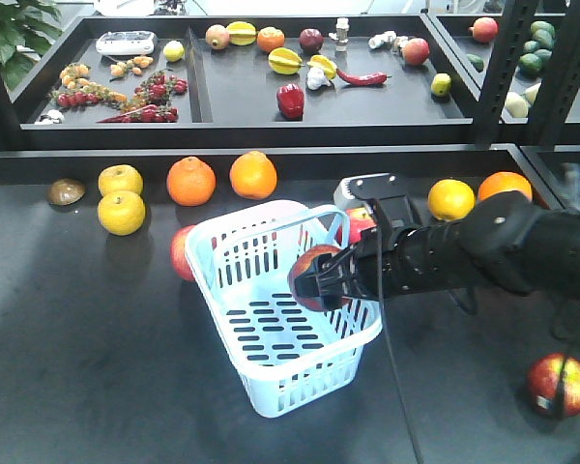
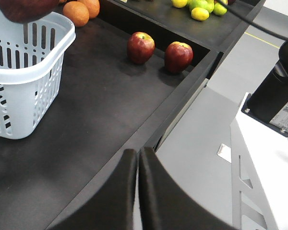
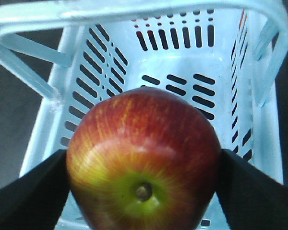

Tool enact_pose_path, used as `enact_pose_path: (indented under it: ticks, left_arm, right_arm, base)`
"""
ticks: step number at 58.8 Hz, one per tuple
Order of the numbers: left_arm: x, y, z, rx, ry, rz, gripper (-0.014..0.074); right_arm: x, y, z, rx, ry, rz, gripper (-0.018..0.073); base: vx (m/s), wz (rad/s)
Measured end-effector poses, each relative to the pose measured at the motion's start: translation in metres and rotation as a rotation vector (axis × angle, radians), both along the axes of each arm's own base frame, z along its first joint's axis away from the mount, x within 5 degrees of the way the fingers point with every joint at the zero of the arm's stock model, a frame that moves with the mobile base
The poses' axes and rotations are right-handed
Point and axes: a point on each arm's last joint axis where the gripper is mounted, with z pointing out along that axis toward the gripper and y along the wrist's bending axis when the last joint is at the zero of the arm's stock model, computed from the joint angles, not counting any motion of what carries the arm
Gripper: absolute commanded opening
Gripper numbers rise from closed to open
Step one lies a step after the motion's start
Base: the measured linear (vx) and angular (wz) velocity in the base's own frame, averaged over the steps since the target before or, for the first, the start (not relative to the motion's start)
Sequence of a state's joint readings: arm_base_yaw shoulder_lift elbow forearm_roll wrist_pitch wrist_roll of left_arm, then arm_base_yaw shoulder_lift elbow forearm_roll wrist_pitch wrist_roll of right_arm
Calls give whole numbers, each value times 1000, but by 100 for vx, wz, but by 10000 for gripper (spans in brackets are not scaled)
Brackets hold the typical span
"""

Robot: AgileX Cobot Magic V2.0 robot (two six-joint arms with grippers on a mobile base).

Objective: Pick three apples into basket with both arms
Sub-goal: 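Open the right gripper to drop the apple into the basket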

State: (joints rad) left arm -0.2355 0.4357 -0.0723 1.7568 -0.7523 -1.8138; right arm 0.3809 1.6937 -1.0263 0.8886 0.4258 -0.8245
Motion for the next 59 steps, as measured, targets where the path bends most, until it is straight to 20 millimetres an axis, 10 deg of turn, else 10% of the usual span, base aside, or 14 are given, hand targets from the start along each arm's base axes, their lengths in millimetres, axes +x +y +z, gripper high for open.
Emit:
enact_pose_path:
  ticks: [19, 36, 59]
  left_arm:
    - [0, 0, 0, 0, 0, 0, -6]
    - [0, 0, 0, 0, 0, 0, -6]
    - [0, 0, 0, 0, 0, 0, -6]
  right_arm:
    - [1, 1, 2, 1, -8, 3, 522]
    - [-16, -2, 36, 22, -53, 67, -15]
    - [-41, -40, 37, -348, 141, -33, -5]
  base:
    - [0, 0]
    - [0, 0]
    - [0, 0]
